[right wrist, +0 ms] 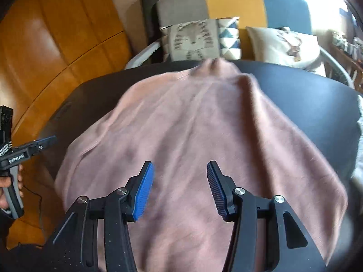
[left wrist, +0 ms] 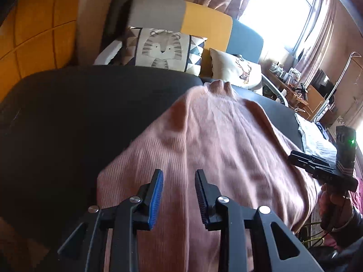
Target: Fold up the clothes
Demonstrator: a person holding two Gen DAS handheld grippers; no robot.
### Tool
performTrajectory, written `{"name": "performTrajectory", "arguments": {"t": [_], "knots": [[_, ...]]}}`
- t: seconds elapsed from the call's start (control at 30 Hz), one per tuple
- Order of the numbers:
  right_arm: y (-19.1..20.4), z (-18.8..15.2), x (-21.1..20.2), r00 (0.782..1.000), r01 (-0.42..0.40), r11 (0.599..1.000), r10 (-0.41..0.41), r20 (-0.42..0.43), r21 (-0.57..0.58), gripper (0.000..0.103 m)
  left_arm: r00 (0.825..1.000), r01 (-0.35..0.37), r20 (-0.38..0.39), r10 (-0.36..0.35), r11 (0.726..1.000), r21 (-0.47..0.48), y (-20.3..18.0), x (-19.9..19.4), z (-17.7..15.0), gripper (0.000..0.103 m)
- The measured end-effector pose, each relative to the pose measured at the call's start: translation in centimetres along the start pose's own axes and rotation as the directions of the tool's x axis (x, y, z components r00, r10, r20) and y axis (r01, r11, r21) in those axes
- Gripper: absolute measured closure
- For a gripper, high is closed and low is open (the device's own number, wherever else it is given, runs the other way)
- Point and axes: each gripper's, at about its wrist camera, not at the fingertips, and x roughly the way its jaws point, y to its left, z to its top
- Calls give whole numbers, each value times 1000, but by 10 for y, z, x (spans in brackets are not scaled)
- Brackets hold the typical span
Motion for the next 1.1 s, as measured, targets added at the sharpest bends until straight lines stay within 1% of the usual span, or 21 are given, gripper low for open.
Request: {"name": "performTrajectory", "arguments": {"t": [0.1,0.17,0.2,0.3,0.4,0.43,0.47,0.53,0.63,0.73,0.83,0.9,0.93,0.97,1.0,1.03,1.1], "knots": [[25,-10,-5,999,-31,998,31,-9,-47,51,998,-57,1,57,998,-33,18,-7,-25,68],[39,-17,-5,998,-51,996,49,-31,-72,51,997,-74,-15,72,994,-81,36,-9,-40,67],[45,-20,-5,997,-64,994,59,-56,-85,51,997,-82,-24,80,991,-105,45,-11,-48,67],[55,-27,-5,995,-70,993,63,-79,-91,51,998,-62,-9,61,988,-145,56,-21,-63,66],[59,-32,-2,992,-80,995,74,-101,-66,51,999,-18,25,21,993,-117,46,-30,-73,61],[60,-32,-2,991,-85,995,78,-106,-55,51,999,-19,27,21,995,-97,37,-28,-76,56],[62,-34,-2,991,-84,995,78,-108,-51,51,999,-23,23,25,997,-78,29,-24,-79,50],[65,-35,-3,991,-80,995,74,-109,-54,51,1000,-24,14,25,998,-52,14,-14,-85,45],[70,-37,-5,992,-72,995,65,-107,-67,51,1000,-27,-14,26,999,-27,-4,5,-91,42],[66,-40,-6,992,-64,997,59,-109,-50,51,993,-109,-51,108,994,-13,-7,24,-94,42],[63,-42,-6,992,-58,998,54,-110,-31,51,989,-138,-57,137,990,-29,-1,29,-93,42],[61,-43,-7,993,-59,998,56,-107,-24,51,987,-153,-61,151,988,-30,2,31,-92,45],[61,-43,-8,993,-60,998,57,-106,-24,51,986,-157,-61,155,987,-33,4,29,-91,54],[61,-43,-9,993,-61,998,58,-106,-27,51,985,-161,-61,159,986,-36,7,27,-90,71],[61,-43,-9,993,-60,998,57,-103,-32,51,985,-166,-62,163,985,-52,14,24,-88,82],[62,-43,-10,993,-59,998,55,-100,-38,51,985,-164,-59,160,984,-76,22,19,-85,87],[62,-43,-11,994,-58,997,54,-95,-45,51,983,-184,-30,182,976,-113,37,7,-79,89]]}}
